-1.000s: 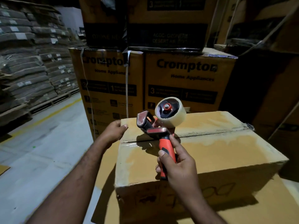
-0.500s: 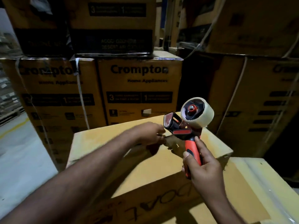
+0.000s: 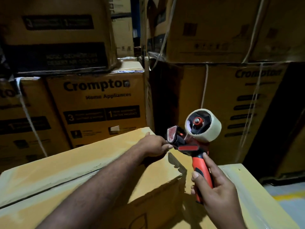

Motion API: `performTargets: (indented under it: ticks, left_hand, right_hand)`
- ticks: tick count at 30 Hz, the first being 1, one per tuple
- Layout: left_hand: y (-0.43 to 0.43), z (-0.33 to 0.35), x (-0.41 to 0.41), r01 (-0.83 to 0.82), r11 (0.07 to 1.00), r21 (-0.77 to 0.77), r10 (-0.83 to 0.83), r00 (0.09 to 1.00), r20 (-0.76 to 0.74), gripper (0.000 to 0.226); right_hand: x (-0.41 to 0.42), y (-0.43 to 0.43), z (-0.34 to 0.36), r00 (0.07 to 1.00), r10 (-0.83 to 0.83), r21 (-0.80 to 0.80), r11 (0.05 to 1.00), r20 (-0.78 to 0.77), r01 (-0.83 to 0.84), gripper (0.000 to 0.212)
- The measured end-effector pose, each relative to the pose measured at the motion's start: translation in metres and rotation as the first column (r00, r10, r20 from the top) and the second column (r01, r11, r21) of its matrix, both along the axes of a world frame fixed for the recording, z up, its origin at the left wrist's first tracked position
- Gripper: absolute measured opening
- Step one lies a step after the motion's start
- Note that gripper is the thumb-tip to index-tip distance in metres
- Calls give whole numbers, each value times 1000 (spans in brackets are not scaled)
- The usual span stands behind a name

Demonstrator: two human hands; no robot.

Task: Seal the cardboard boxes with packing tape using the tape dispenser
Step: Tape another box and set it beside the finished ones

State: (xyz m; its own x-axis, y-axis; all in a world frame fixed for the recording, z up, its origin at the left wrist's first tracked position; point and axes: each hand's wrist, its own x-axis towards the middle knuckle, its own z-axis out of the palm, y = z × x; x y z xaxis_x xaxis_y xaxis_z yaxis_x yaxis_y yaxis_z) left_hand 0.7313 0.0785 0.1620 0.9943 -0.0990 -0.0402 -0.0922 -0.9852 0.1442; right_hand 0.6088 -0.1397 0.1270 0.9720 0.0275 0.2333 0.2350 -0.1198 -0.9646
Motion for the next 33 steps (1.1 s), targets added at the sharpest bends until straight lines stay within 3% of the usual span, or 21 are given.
performTargets:
  ticks: [3,6,8,10,12,13,15,16,18,20,22,33]
  left_hand:
    - [0,5,12,64,988,142,-58,997,-47,48]
    - [-5,9,23,131,975,178,-113,988,-105,46]
    - [-4,12,27,90,995,31,-84,986,-143,44]
    - [5,19,28,4,967,-256,-38,991,-130,37]
    - [18,29,25,-80,849,-522,69,997,-41,29]
    - [25,35,22,-119,745,-656,142,990,-18,26]
    - [36,49,16,-244,430,-869,200,965,-171,39]
    - [40,55,12,-332,298,-895,131,943,-306,53]
    - [46,65,5,-475,194,-858,-97,861,-499,78]
    - [48,70,4,-526,97,-845,-256,807,-532,90]
    - [47,76,2,-531,-12,-847,-314,807,-501,91]
    - [60,73,7,-558,-29,-829,-405,765,-500,91]
  right_hand:
    - [9,-7,4,1000,22,26,999,-8,-22,56]
    - [18,-6,11,999,33,49,998,5,-33,54]
    - [22,-1,15,999,35,52,998,19,-36,54]
    - [26,5,17,999,28,65,997,28,-29,56]
    - [28,10,20,999,15,88,996,33,-18,57]
    - [29,13,22,999,10,99,995,40,-13,56]
    - [30,18,26,998,-1,100,995,61,-5,55]
    - [30,21,29,997,-9,89,996,80,2,55]
    - [30,27,31,993,-31,55,998,114,25,58]
    - [29,33,32,991,-48,29,999,129,45,60]
    - [28,39,33,987,-60,-9,998,150,62,62]
    - [12,54,39,942,-53,-210,969,331,128,69]
